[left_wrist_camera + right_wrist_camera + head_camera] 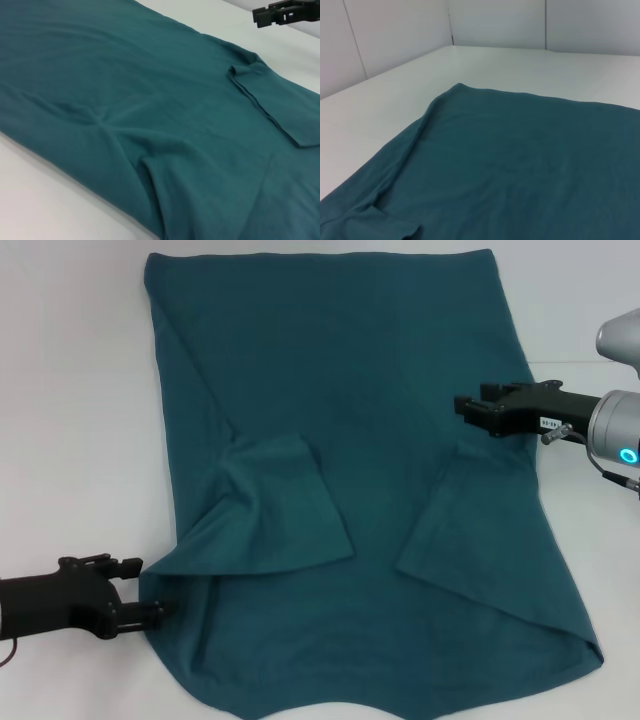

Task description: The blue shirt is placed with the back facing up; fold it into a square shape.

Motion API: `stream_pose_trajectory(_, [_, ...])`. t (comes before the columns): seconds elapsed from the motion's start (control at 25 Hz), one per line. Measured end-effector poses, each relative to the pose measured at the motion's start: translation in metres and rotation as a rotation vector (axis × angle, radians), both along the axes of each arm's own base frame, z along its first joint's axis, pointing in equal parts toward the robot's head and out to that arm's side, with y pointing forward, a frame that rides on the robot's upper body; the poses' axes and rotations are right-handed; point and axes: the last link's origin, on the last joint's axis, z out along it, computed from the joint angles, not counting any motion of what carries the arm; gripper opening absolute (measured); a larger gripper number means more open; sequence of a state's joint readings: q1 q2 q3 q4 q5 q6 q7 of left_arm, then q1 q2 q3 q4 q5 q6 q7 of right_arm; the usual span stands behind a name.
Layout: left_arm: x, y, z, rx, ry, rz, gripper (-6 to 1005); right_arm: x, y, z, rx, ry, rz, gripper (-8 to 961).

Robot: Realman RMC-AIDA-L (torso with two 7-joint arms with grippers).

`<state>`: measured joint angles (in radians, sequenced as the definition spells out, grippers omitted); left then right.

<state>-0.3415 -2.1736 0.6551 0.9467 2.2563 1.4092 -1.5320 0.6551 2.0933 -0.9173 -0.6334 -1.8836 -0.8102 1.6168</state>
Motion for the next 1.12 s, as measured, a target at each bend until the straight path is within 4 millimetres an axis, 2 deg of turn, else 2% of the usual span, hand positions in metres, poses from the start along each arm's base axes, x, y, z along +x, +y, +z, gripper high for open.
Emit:
stream_pose_trajectory(0.68, [0.0, 0.0, -0.006, -0.016, -0.016, 0.008, 652, 0.005, -0.002, -0.001, 0.002, -0.007, -0.012, 447])
stream_pose_trajectory(1.12, [-0.01, 0.004, -0.011, 0.021, -0.005, 0.066, 197, 0.006, -0.002, -0.001, 0.004, -0.008, -0.015, 446])
